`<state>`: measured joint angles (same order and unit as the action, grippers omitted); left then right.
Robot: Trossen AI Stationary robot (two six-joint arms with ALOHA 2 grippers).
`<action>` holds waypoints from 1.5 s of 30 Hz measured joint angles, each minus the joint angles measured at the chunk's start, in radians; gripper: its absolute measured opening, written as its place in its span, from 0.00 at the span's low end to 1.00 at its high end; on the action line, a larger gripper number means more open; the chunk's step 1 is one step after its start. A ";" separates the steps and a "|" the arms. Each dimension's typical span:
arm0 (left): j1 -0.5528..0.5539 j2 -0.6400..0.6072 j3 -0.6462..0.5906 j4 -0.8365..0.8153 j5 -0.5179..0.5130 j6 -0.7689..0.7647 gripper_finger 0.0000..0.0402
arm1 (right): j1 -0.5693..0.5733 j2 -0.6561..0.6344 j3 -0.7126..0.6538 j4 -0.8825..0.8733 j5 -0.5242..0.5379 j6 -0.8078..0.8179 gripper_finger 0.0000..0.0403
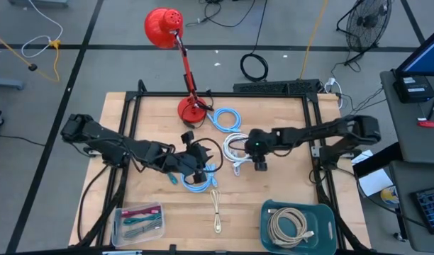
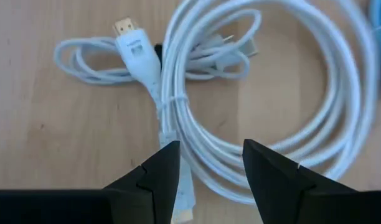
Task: Pick & Place USB Port
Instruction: Put the white charger cable into the blue bin
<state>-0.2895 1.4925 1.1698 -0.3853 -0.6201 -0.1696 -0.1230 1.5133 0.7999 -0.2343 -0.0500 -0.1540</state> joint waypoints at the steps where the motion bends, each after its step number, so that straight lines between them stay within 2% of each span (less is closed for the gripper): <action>1: -0.002 0.000 0.000 0.000 0.000 0.001 0.28 | 0.004 0.018 0.014 0.006 -0.001 -0.011 0.41; 6: -0.007 0.000 -0.006 -0.003 0.043 0.005 0.28 | 0.053 0.094 0.065 0.005 -0.001 -0.043 0.41; 11: -0.018 0.000 -0.007 -0.008 0.043 -0.008 0.28 | 0.099 0.141 0.103 -0.049 0.006 -0.038 0.41; 25: -0.021 0.000 -0.007 -0.007 0.043 -0.010 0.28 | 0.123 0.048 0.144 -0.133 0.079 0.000 0.41; 31: -0.022 0.000 -0.007 -0.007 0.044 -0.015 0.28 | 0.129 0.014 0.144 -0.118 0.030 0.043 0.41; 45: -0.030 0.000 -0.007 -0.007 0.044 -0.016 0.28 | 0.139 0.121 0.144 -0.062 0.022 0.082 0.41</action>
<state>-0.3199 1.4921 1.1625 -0.3927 -0.5758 -0.1860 0.0162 1.6343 0.9440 -0.2967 -0.0276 -0.0716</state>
